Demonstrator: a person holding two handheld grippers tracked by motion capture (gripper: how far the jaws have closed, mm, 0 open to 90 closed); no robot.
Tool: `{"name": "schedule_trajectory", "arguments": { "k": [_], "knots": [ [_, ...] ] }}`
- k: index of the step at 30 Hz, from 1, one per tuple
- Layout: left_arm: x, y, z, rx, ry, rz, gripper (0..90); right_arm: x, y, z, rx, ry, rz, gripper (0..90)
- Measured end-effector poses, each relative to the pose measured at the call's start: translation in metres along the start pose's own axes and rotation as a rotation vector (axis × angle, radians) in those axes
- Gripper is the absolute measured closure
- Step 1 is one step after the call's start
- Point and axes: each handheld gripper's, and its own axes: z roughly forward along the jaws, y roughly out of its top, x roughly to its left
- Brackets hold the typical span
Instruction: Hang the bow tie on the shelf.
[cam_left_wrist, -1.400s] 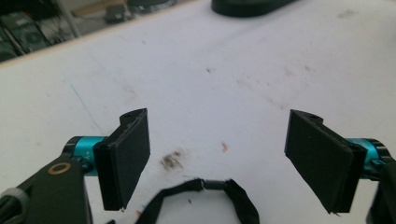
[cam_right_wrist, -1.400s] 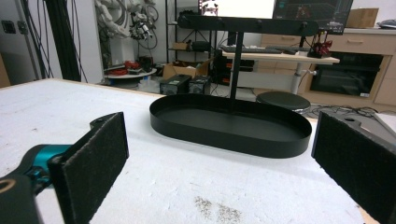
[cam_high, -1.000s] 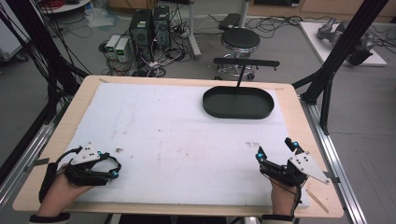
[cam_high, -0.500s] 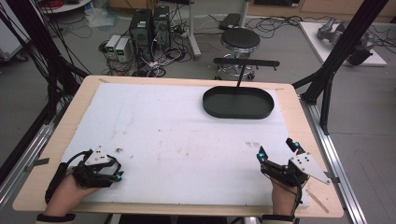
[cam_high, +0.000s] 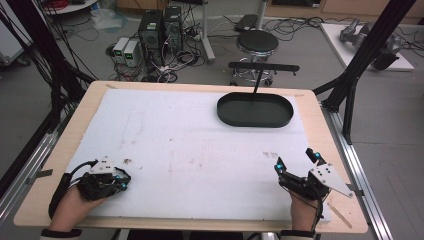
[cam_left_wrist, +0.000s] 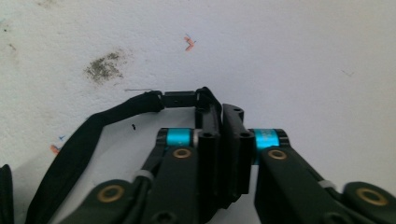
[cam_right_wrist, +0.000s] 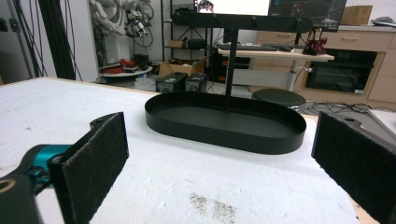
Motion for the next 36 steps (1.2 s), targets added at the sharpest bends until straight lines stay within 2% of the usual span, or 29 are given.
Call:
{"name": "schedule_trajectory", "arguments": {
  "k": [3, 7, 15, 20, 24, 27, 29, 33, 36],
  "knots": [
    [0.001, 0.0, 0.0, -0.016, 0.007, -0.006, 87.7, 0.0, 0.0, 0.001, 0.002, 0.0, -0.001, 2.8],
    [0.001, 0.001, -0.005, -0.085, 0.032, 0.004, 88.0, 0.0, 0.0, 0.0, 0.002, -0.001, -0.001, 2.8],
    [-0.003, 0.004, -0.023, -0.307, 0.113, 0.061, 88.1, 0.0, -0.002, 0.0, 0.006, 0.002, 0.005, 2.8],
    [-0.01, 0.006, -0.032, -0.442, 0.172, 0.113, 88.2, 0.0, -0.002, 0.001, 0.005, 0.001, 0.005, 2.8],
    [-0.016, 0.01, -0.039, -0.54, 0.2, 0.145, 88.3, 0.0, -0.002, 0.001, 0.005, 0.004, 0.008, 2.8],
    [-0.019, 0.016, -0.045, -0.613, 0.204, 0.16, 88.4, 0.0, -0.003, 0.002, 0.01, 0.005, 0.015, 2.8],
    [-0.019, 0.022, -0.05, -0.64, 0.214, 0.185, 88.5, -0.001, -0.003, 0.003, 0.007, 0.005, 0.011, 2.8],
    [-0.016, 0.033, -0.056, -0.753, 0.177, 0.164, 88.5, -0.003, -0.003, 0.004, 0.009, 0.004, 0.01, 2.8],
    [-0.018, 0.044, -0.055, -0.816, 0.171, 0.167, 88.6, -0.003, -0.004, 0.005, 0.008, 0.004, 0.011, 2.8]
  ]
}}
